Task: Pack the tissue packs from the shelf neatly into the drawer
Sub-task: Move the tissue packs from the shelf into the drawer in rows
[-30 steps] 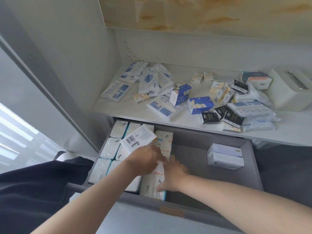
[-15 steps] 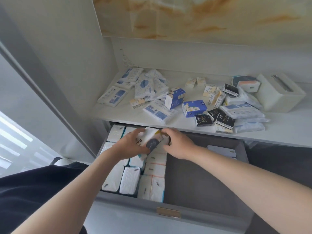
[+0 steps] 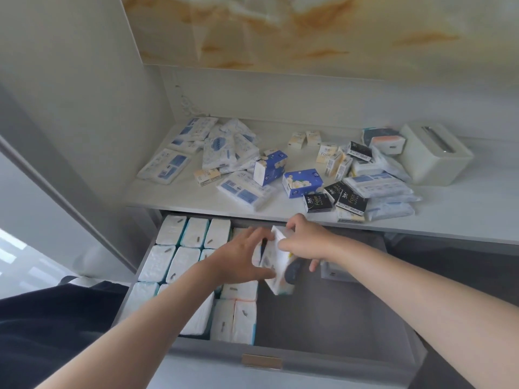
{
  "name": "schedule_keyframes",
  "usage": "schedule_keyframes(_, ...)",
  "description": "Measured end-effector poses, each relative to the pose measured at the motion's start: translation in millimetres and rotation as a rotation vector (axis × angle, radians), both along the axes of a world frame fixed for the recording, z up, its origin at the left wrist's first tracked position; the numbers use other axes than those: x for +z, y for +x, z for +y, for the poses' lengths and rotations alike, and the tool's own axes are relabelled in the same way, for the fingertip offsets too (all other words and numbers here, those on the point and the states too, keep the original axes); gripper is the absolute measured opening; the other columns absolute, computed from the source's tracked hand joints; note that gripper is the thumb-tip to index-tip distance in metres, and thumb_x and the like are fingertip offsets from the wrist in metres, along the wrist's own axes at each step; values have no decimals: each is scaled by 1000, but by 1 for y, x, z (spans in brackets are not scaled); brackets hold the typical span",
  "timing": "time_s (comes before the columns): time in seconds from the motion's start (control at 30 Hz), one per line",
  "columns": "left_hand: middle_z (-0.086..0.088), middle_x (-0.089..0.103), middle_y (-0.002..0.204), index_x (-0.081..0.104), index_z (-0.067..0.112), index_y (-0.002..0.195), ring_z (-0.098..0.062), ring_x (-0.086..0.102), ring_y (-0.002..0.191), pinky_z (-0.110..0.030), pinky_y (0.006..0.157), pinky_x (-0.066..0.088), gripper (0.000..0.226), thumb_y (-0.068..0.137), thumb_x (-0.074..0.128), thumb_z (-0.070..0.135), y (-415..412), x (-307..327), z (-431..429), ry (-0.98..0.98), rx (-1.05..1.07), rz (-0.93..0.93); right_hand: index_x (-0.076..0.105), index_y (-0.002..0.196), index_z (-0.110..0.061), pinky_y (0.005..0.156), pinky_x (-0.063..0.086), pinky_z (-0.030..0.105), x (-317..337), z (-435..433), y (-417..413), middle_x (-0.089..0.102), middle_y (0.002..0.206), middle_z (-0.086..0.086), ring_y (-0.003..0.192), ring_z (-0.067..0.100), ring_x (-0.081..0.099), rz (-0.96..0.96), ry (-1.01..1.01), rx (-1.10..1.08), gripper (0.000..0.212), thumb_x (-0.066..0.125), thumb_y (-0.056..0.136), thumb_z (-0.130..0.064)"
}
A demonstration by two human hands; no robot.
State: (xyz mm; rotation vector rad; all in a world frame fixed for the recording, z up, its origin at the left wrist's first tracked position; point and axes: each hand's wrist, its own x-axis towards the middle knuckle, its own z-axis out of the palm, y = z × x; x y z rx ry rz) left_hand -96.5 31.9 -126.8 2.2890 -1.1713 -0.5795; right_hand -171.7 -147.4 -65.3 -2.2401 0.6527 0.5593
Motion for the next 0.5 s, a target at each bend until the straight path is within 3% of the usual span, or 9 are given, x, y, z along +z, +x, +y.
schedule_keyframes(0.07,10,36,144,42,36,135,-12,38,131,-33,107,39,63,80,68,55,4,-9,1,126,-54,-125,34,121,-18,47,56,31,-5,1,-5,60,96,2,73,23,63,42,-220,94,50,58,79,-33)
schedule_keyframes(0.13,7,30,151,41,33,141,-16,33,138,-36,111,36,61,86,63,50,7,-21,3,264,-61,-200,32,119,-18,51,52,34,-22,3,-7,61,96,4,77,25,62,19,-311,122,48,58,81,-30)
schedule_keyframes(0.3,1,17,160,28,28,151,-23,23,145,-38,117,23,68,92,56,47,11,-44,7,422,-81,-351,34,120,-18,69,40,33,-87,15,1,60,117,12,101,34,60,-94,-313,26,34,52,93,-25)
schedule_keyframes(0.4,-2,18,159,27,25,150,-25,24,144,-36,119,15,68,93,54,49,15,-51,7,438,-118,-441,37,126,-17,73,41,33,-112,26,9,52,128,11,106,36,61,-196,-268,-109,33,51,98,-25)
schedule_keyframes(0.5,-3,19,159,26,26,151,-25,25,142,-38,119,18,72,90,55,53,21,-57,4,430,-133,-466,40,126,-17,77,42,31,-127,30,12,46,134,7,110,32,58,-234,-148,-156,37,58,95,-30)
